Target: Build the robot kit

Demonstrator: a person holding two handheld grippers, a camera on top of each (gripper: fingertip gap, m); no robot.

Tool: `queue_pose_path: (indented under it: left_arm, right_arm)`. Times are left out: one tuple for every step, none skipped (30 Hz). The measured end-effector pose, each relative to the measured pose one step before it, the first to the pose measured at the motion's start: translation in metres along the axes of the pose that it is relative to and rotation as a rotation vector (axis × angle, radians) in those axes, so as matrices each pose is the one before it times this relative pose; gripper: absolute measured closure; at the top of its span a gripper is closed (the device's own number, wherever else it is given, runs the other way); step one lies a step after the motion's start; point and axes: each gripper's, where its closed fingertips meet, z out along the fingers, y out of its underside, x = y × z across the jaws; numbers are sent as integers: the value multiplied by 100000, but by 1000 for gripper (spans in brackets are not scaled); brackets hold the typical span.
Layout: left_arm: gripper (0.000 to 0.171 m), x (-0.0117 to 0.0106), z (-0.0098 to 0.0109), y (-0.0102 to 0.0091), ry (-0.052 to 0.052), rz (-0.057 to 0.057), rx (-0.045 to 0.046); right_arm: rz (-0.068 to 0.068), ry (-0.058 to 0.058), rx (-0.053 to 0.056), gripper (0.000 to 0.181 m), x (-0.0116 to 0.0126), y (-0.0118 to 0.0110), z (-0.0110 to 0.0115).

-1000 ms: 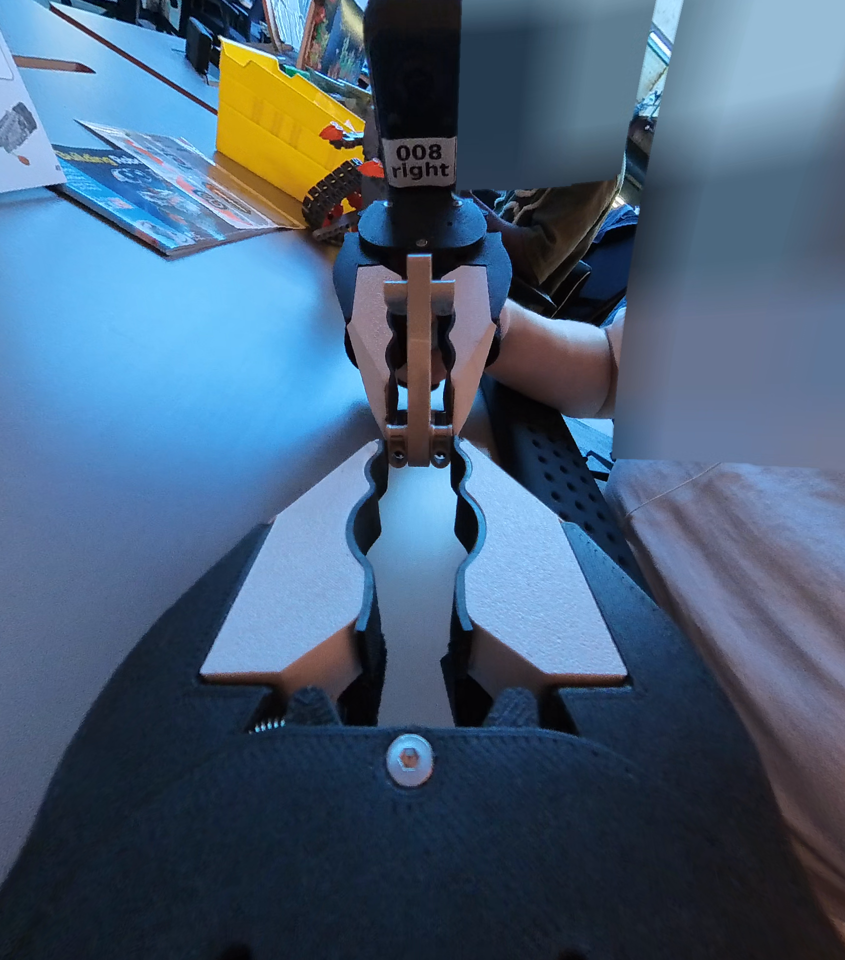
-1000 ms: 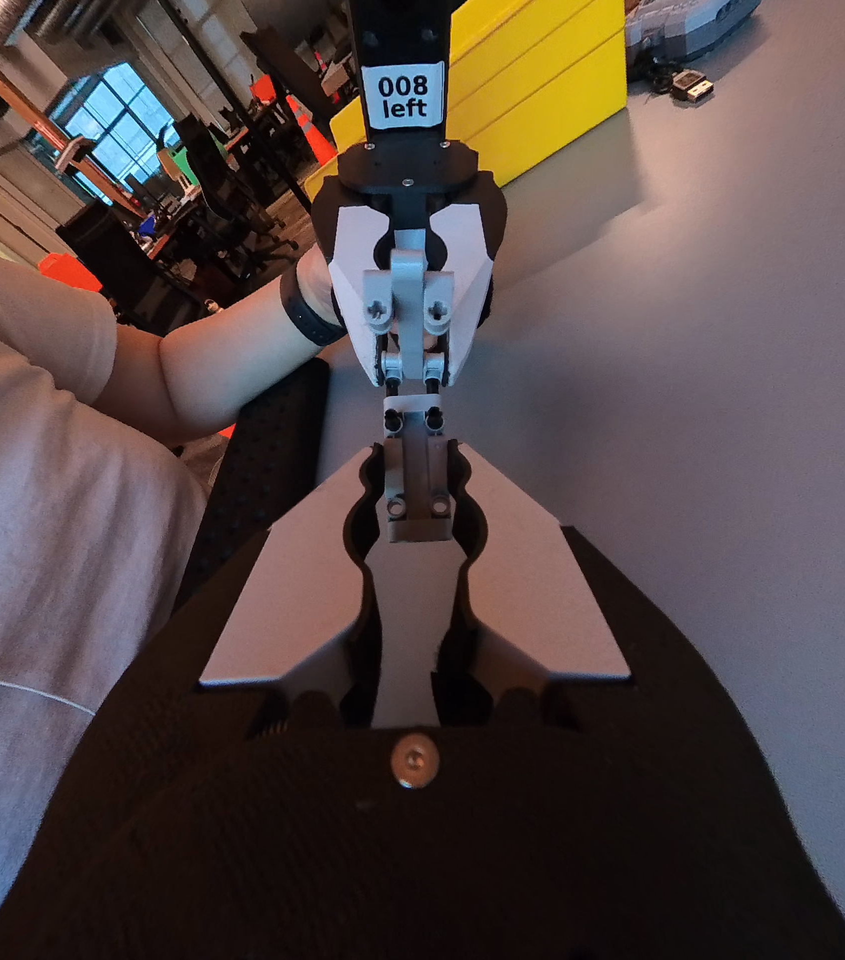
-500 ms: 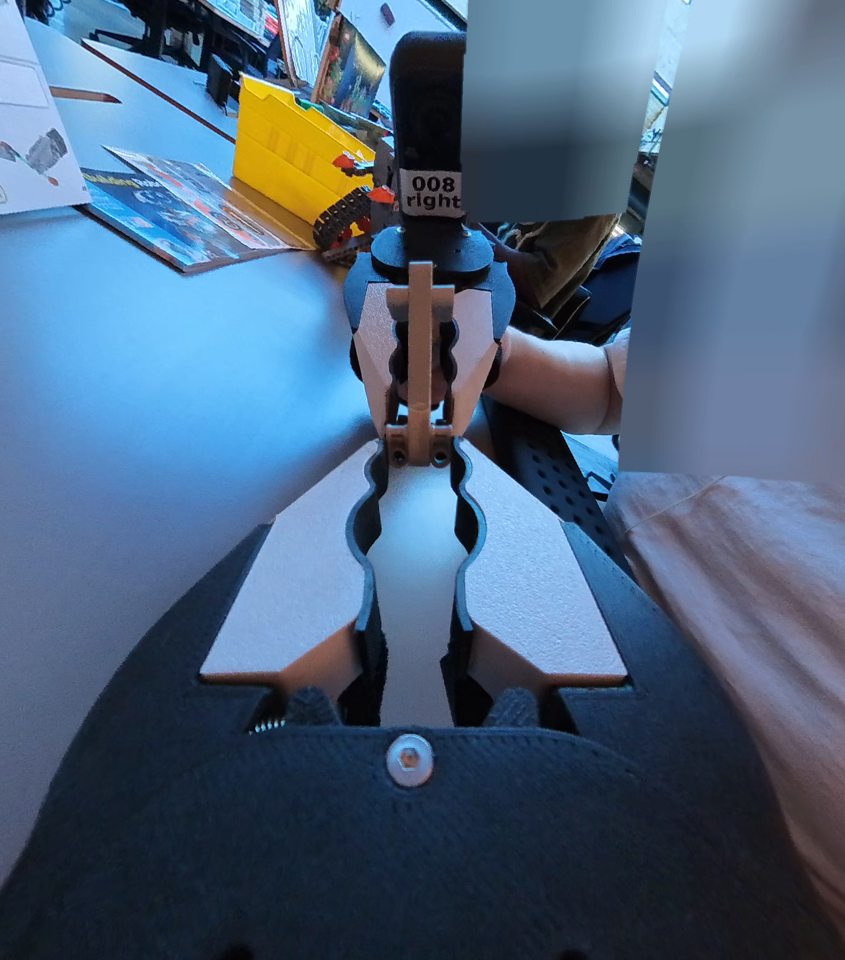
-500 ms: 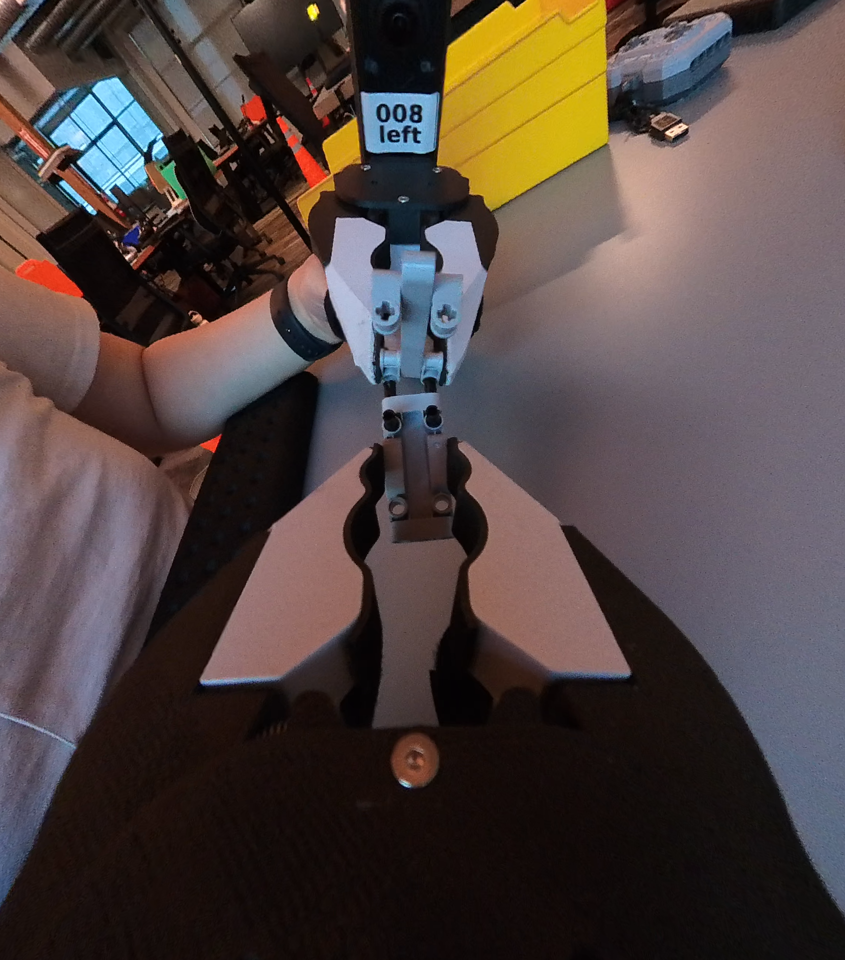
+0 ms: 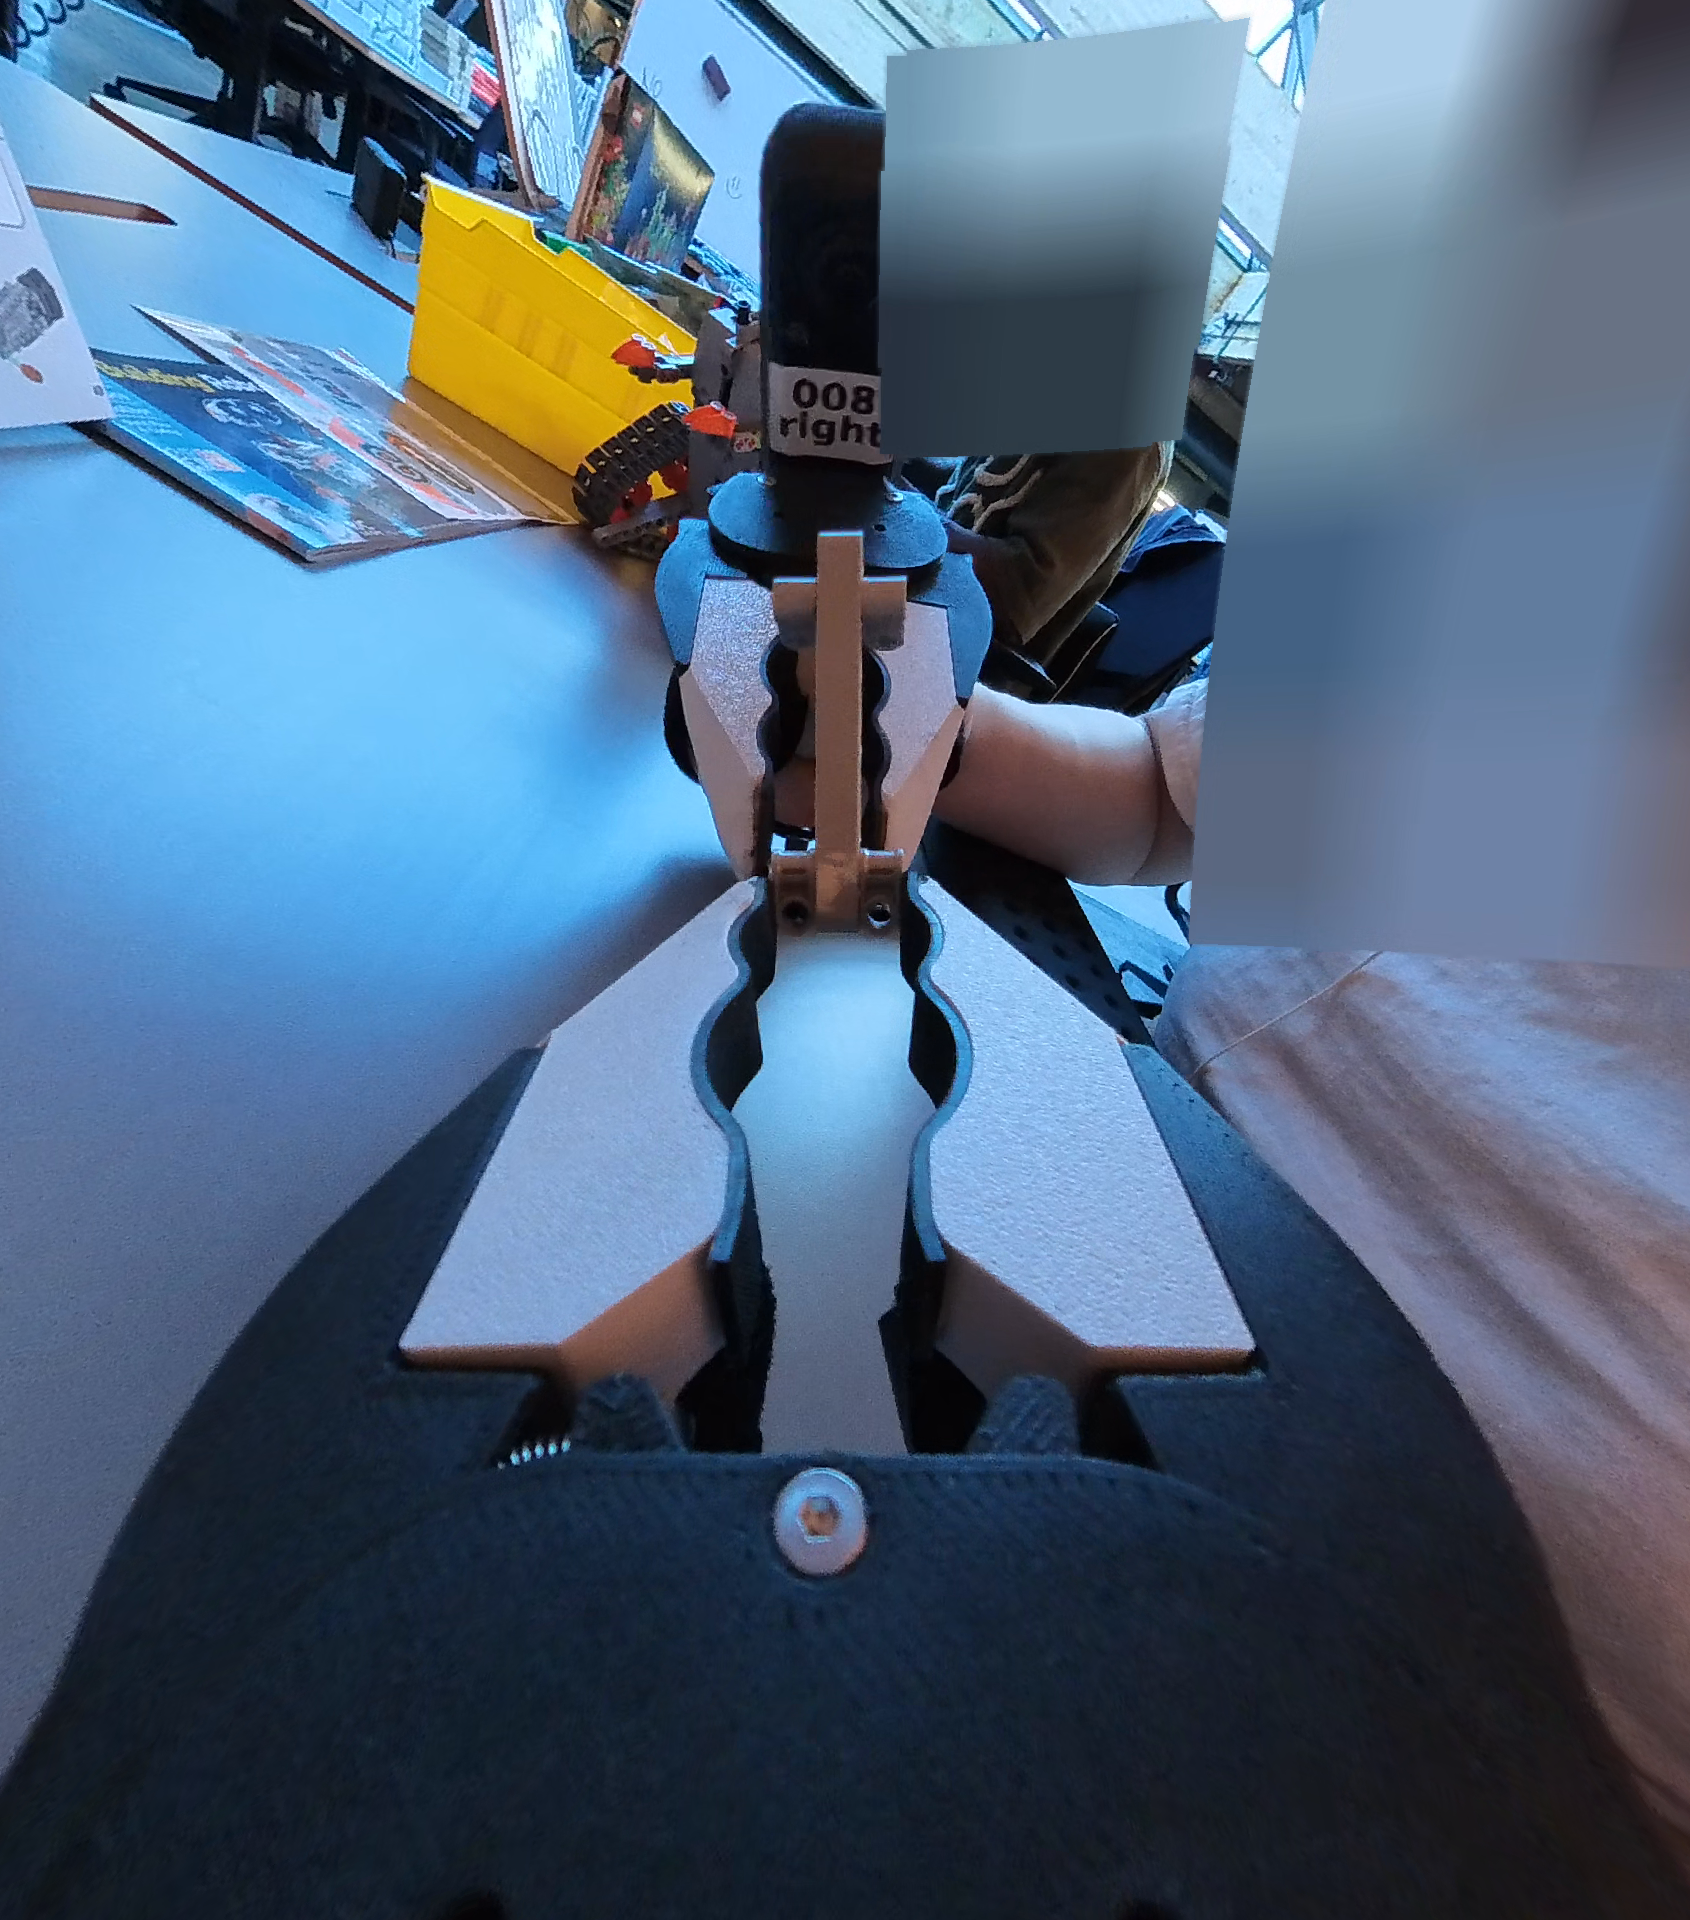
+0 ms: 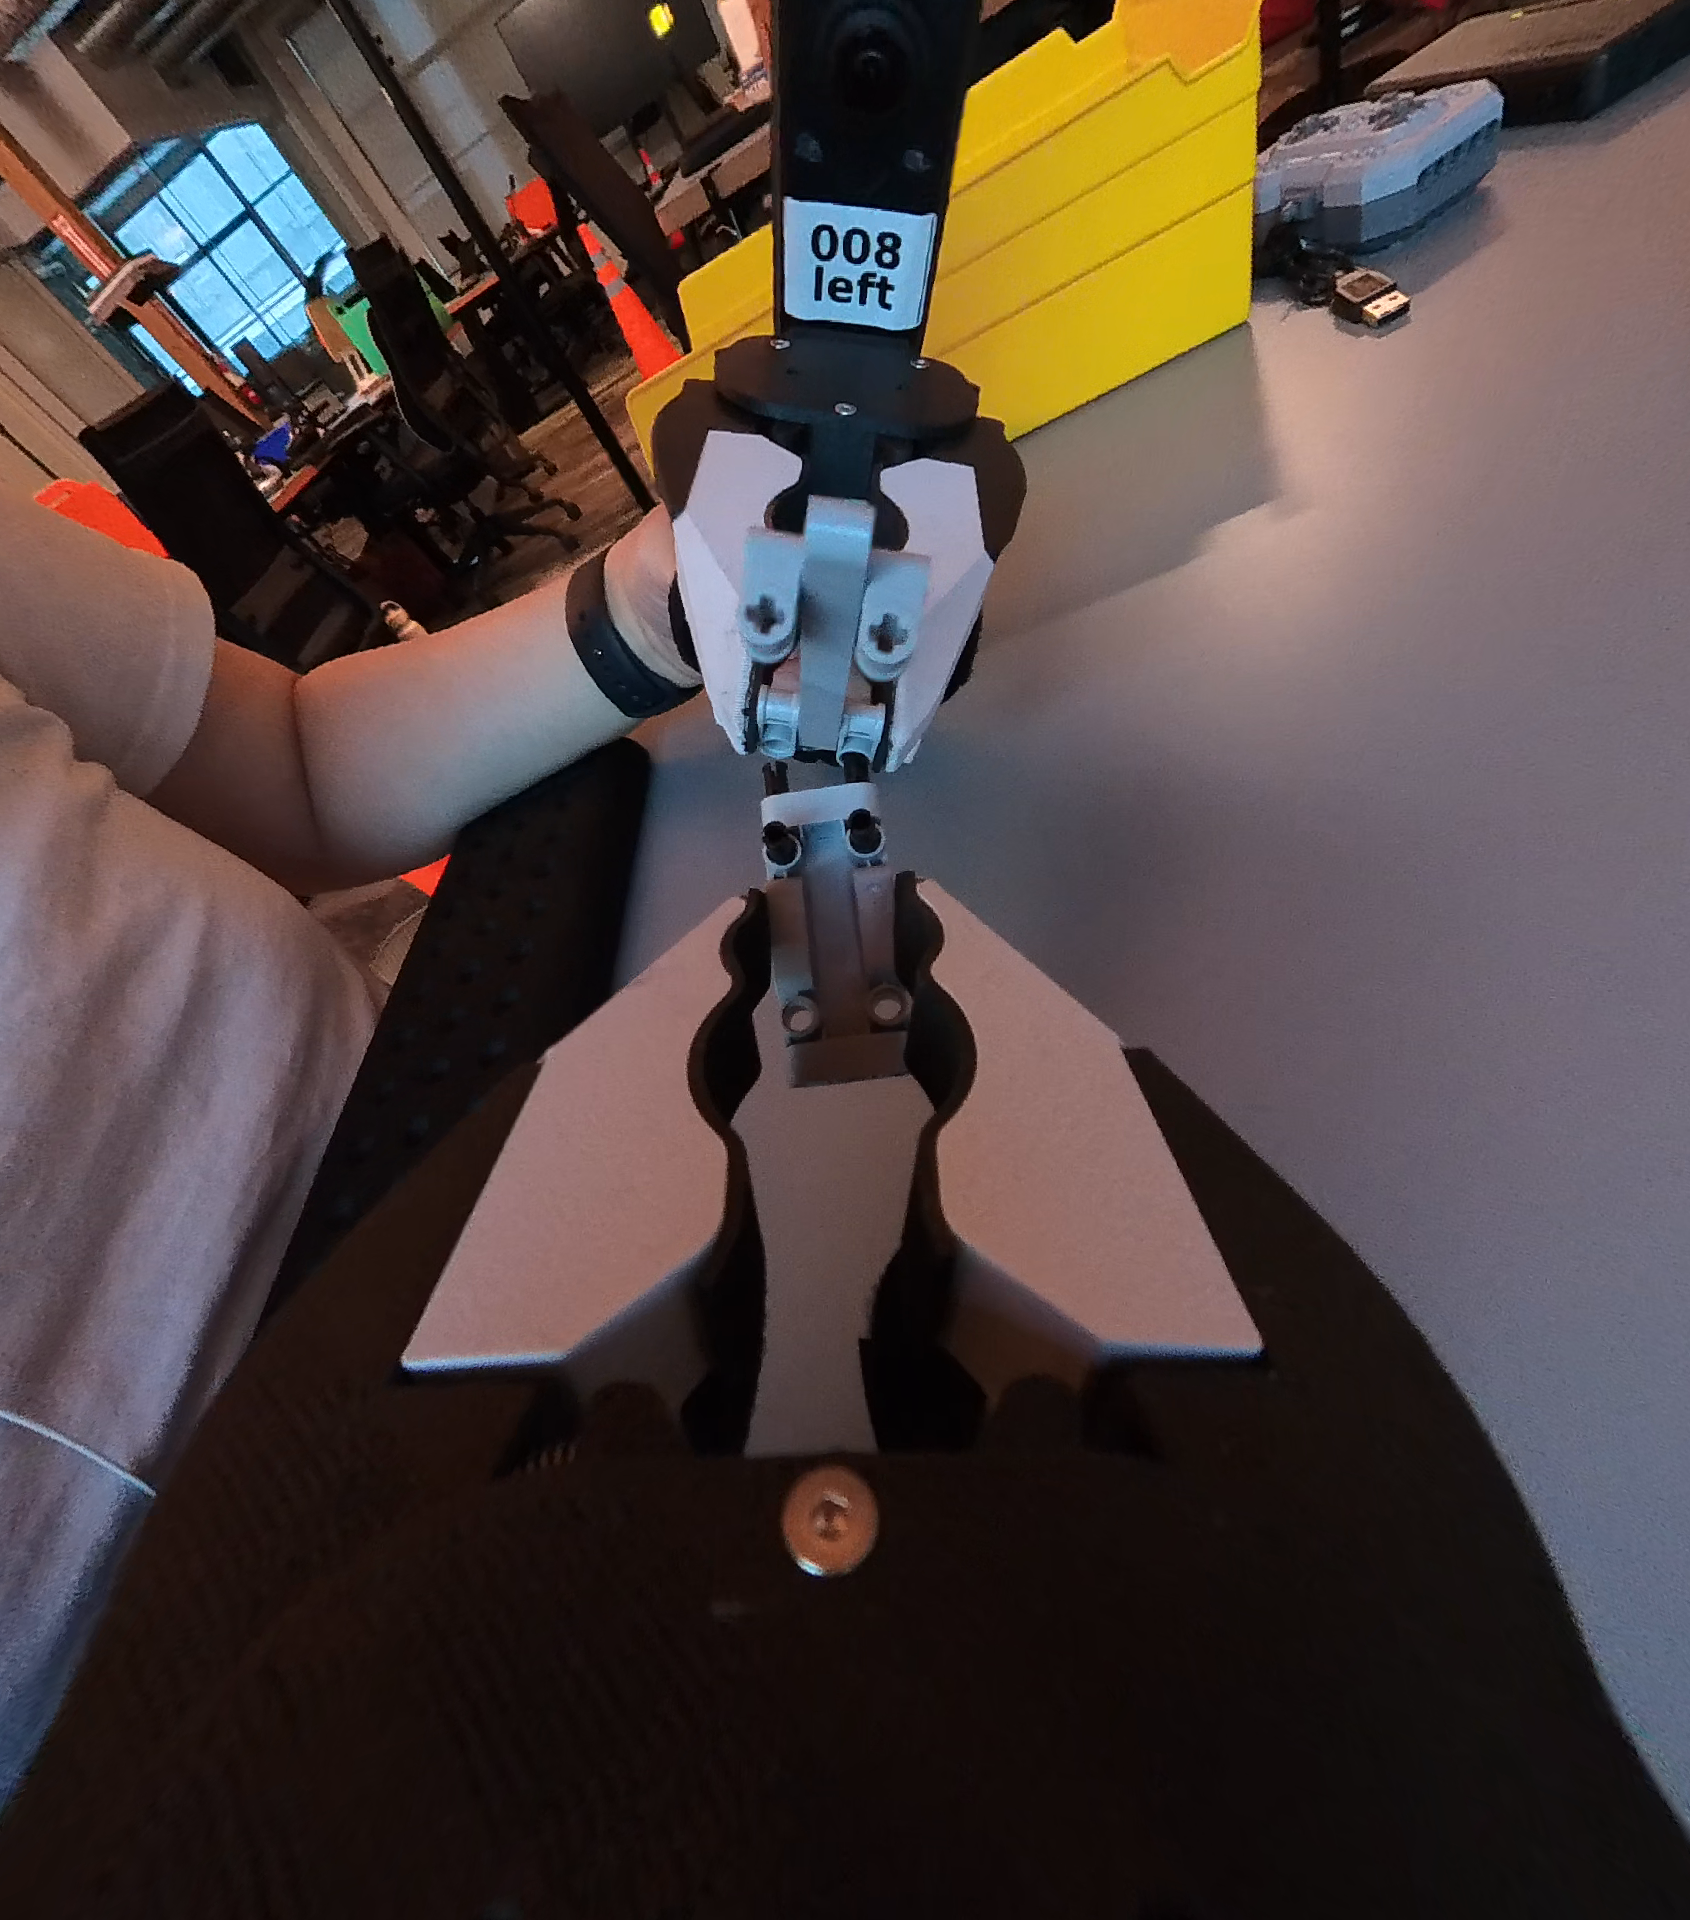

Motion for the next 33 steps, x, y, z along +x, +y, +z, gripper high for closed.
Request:
queue_pose_path:
  left_arm:
    - [150,-42,1,-4,-428,266,18]
    - [150,-34,8,21,-466,386,-158]
    - [150,-12,-5,-6,-492,751,-159]
    - [150,-17,-7,7,-509,725,-195]
    - [150,-2,-18,-13,-206,2,50]
    - [150,10,-42,1,186,-522,216]
    - [150,-21,-57,-15,216,-629,408]
    - [150,-71,-28,-5,-331,-272,284]
    - [150,-82,-1,17,-662,210,-10]
    - [150,-114,15,-2,-857,325,-40]
    - [150,-82,14,-64,-694,368,381]
    - [150,-54,-17,-55,-303,63,469]
    - [150,-72,-12,-34,-272,-329,354]
    - [151,-67,-22,-38,-301,-274,357]
    - [151,-65,-5,-10,-421,-73,201]
    - [151,-54,-6,-13,-481,-10,70]
    - [151,-80,6,-59,-483,-87,353]
    - [151,-1,-11,-58,-14,-64,418]
    - [151,-5,-10,-43,33,-177,400]
    - [151,-29,1,-33,-238,-153,299]
    - [151,-64,3,-45,-385,-201,308]
    - [150,-75,-2,-13,-459,-169,83]
    - [151,-37,3,0,-188,-42,27]
    - [151,-33,-15,-32,-60,-285,304]
    - [151,22,-17,-74,422,-413,683]
    - [151,27,-15,13,694,-918,70]
    - [151,-54,-15,76,381,-1336,-278]
    - [150,20,-10,-48,1044,-1694,480]
    - [150,115,-31,-69,1733,-1981,664]
    - [151,166,-20,-87,2003,-1832,778]
    - [151,77,13,-52,1276,-1613,737]
    - [150,1,29,-87,664,-1389,842]
    - [151,55,23,-125,786,-731,920]
  right_arm:
    - [660,227,147,158,53,-19,8]
    - [560,69,-20,158,19,12,0]
    - [520,65,141,158,13,-25,-3]
    - [744,85,310,158,17,-54,-4]
    - [807,46,323,158,-6,-39,3]
    - [539,152,391,158,-16,-55,27]
    - [754,332,215,158,21,-31,46]
    - [469,701,-49,158,70,6,28]
    - [504,649,-44,158,64,2,-5]
    - [550,792,91,158,85,-24,-18]
    - [524,662,567,158,47,-99,-30]
    - [750,335,340,158,25,-66,-12]
    - [682,432,435,158,53,-62,0]
    - [783,345,269,158,43,-29,13]
    - [519,432,319,158,43,-46,-9]
    - [706,494,392,158,56,-63,-15]
    - [50,782,663,158,49,-116,-37]
    - [-245,516,220,158,-20,-73,-24]
    - [-413,718,170,158,-3,-71,-10]
    - [-821,1116,23,158,37,-32,1]
    - [-911,1395,79,158,68,-48,10]
    - [-855,1332,-384,158,51,21,38]
    - [-453,616,-381,158,2,41,52]
    - [214,381,509,158,19,-62,5]
    - [-216,-316,264,158,-60,-31,16]
    - [-311,-557,-489,158,-43,67,19]
    - [603,-514,-50,158,47,34,10]
    - [1313,-1629,425,158,-72,-18,-9]
    - [1993,-2257,803,158,-119,-95,-50]
    - [1698,-2222,301,158,-129,-16,-38]
    - [1109,-1068,317,158,-17,-32,-58]
    - [295,-202,529,158,25,-69,-62]
    - [-201,-288,166,158,-53,-76,-44]
